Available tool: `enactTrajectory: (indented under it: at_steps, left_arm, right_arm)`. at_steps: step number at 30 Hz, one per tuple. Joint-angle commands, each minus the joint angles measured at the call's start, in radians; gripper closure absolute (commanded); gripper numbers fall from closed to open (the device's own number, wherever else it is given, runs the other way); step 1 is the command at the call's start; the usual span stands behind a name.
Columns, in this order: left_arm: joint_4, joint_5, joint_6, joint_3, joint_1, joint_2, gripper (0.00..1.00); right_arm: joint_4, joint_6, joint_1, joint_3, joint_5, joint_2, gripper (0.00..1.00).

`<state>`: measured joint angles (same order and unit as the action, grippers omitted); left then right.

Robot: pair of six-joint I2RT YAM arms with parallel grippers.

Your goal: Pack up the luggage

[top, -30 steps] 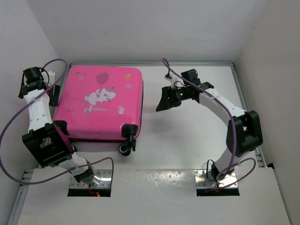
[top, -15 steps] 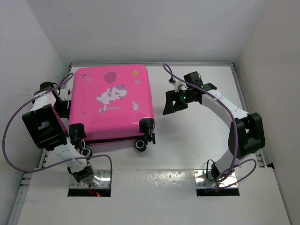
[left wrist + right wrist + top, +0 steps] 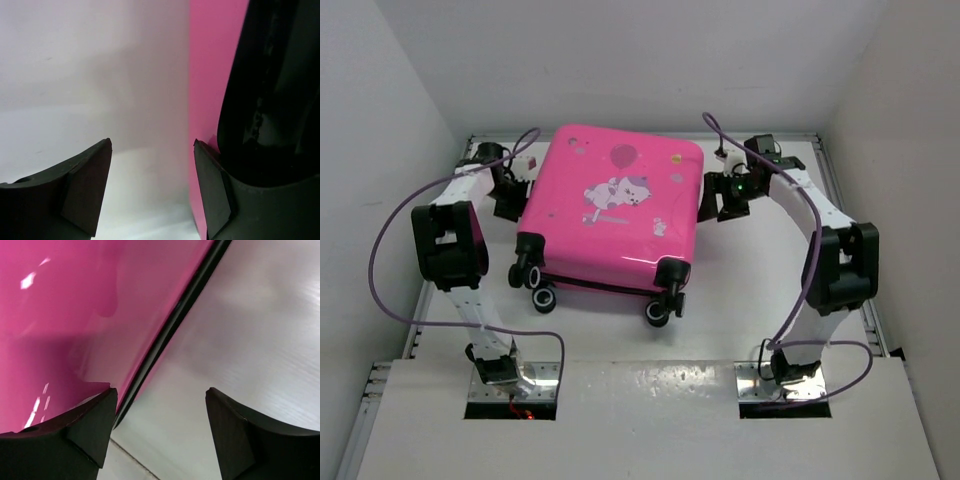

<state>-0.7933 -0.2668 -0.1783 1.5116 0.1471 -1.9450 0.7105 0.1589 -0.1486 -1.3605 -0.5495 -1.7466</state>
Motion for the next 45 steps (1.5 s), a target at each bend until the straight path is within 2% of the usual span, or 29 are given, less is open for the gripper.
enactTrajectory:
  at_steps: [1,6,7,9,10,15,19,22,23,26,28,29,30,31,32,34,35,37,38,40,42,45]
  left_arm:
    - [-0.018,-0.316,0.181,0.022,-0.096,-0.011,0.28]
    - [0.075,-0.361,0.275,0.059,-0.198,-0.031,0.28]
    - [0.084,-0.361,0.289,0.059,-0.23,-0.031,0.28]
    - [0.098,-0.374,0.322,0.068,-0.26,-0.031,0.28]
    - [0.115,-0.374,0.332,0.068,-0.286,-0.031,0.28]
    - [0.227,-0.353,0.445,0.044,-0.285,0.001,0.26]
    - [0.253,-0.296,0.471,0.087,-0.235,-0.012,0.16]
    - [0.348,-0.197,0.496,0.059,-0.151,0.046,0.11]
    - [0.373,-0.174,0.508,0.044,-0.132,0.07,0.11]
    - [0.387,-0.086,0.479,0.035,-0.071,0.149,0.09]
    - [0.364,-0.072,0.422,0.035,-0.038,0.197,0.09]
    - [0.353,-0.072,0.403,0.035,-0.038,0.214,0.09]
    - [0.336,-0.072,0.36,0.035,-0.026,0.23,0.09]
    - [0.309,-0.057,0.335,0.035,-0.026,0.262,0.09]
    - [0.296,-0.04,0.314,0.035,-0.026,0.279,0.09]
    - [0.286,0.0,0.283,0.013,-0.026,0.311,0.09]
    - [0.286,0.011,0.272,0.003,-0.026,0.343,0.09]
    - [0.276,0.031,0.272,-0.019,-0.026,0.371,0.09]
    - [0.276,0.031,0.272,-0.019,-0.026,0.383,0.08]
    - [0.276,0.057,0.263,-0.028,-0.026,0.403,0.08]
    - [0.276,0.057,0.273,-0.028,-0.026,0.423,0.08]
    - [0.276,0.066,0.286,-0.05,-0.026,0.434,0.08]
  right_arm:
    - [-0.132,0.08,-0.062,-0.13,-0.112,-0.075,0.27]
    - [-0.134,0.076,-0.043,-0.276,-0.064,-0.184,0.27]
    - [-0.132,0.08,-0.029,-0.358,-0.06,-0.215,0.27]
    - [-0.125,0.091,-0.019,-0.42,-0.043,-0.273,0.27]
    - [-0.114,0.102,-0.005,-0.522,-0.043,-0.293,0.27]
    - [-0.094,0.16,0.02,-0.762,-0.043,-0.445,0.27]
    - [-0.108,0.166,0.018,-0.752,-0.033,-0.424,0.27]
    - [-0.092,0.082,0.027,-0.662,0.025,-0.328,0.27]
    - [-0.104,0.067,0.049,-0.553,0.043,-0.232,0.27]
    - [-0.144,0.001,0.096,-0.452,0.1,-0.113,0.26]
    - [-0.041,-0.059,0.145,-0.474,0.085,-0.053,0.24]
    - [0.048,-0.138,0.183,-0.524,0.077,-0.041,0.22]
    - [0.103,-0.153,0.208,-0.582,0.01,-0.034,0.19]
    - [0.305,-0.209,0.219,-0.613,-0.028,-0.034,0.17]
    - [0.382,-0.334,0.228,-0.673,-0.09,-0.037,0.16]
    - [0.505,-0.404,0.216,-0.704,-0.096,-0.034,0.1]
    - [0.629,-0.438,0.187,-0.633,-0.083,-0.025,0.08]
    - [0.668,-0.467,0.164,-0.542,-0.029,0.044,0.06]
    - [0.643,-0.46,0.126,-0.367,-0.015,0.065,0.04]
    - [0.531,-0.395,0.107,-0.251,0.068,0.195,0.04]
    - [0.376,-0.357,0.06,-0.038,0.174,0.304,0.03]
    - [0.252,-0.285,0.017,0.127,0.258,0.354,0.03]
